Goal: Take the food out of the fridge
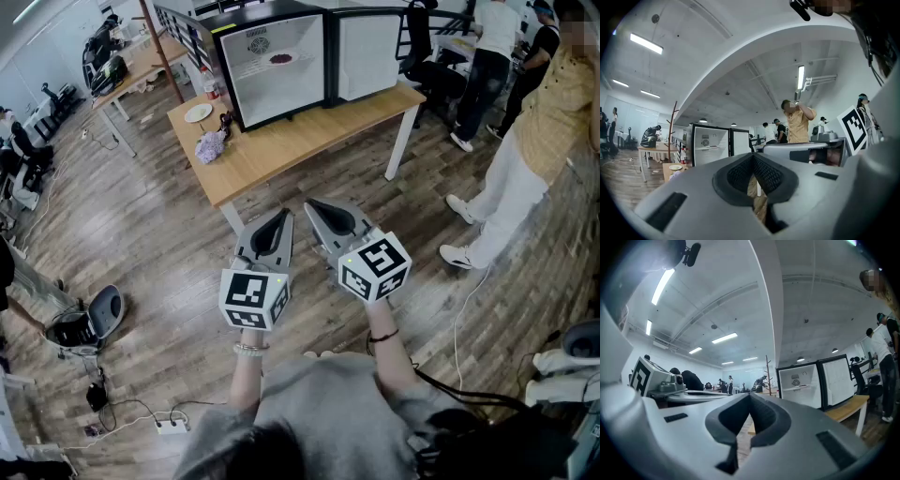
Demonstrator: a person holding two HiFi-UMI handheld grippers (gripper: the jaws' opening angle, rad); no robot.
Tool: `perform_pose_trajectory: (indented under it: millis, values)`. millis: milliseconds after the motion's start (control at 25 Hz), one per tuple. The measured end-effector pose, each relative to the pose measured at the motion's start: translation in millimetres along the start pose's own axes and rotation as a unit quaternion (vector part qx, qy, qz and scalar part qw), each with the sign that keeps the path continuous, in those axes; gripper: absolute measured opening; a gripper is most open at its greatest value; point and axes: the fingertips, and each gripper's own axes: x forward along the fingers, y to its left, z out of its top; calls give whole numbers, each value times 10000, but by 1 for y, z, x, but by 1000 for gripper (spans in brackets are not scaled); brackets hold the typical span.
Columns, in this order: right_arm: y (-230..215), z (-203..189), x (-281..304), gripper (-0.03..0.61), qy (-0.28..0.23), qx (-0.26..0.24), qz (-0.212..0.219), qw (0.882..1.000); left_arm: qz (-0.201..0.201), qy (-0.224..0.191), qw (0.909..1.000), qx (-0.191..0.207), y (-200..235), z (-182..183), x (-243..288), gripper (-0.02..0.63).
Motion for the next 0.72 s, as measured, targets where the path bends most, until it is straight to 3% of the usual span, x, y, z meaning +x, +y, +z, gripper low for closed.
perform_pose_trajectory:
  millis: [720]
  values:
    - [-10, -2, -1, 8, -49, 125, -34, 9999, 99, 42, 9999, 11, 2, -3, 4, 8]
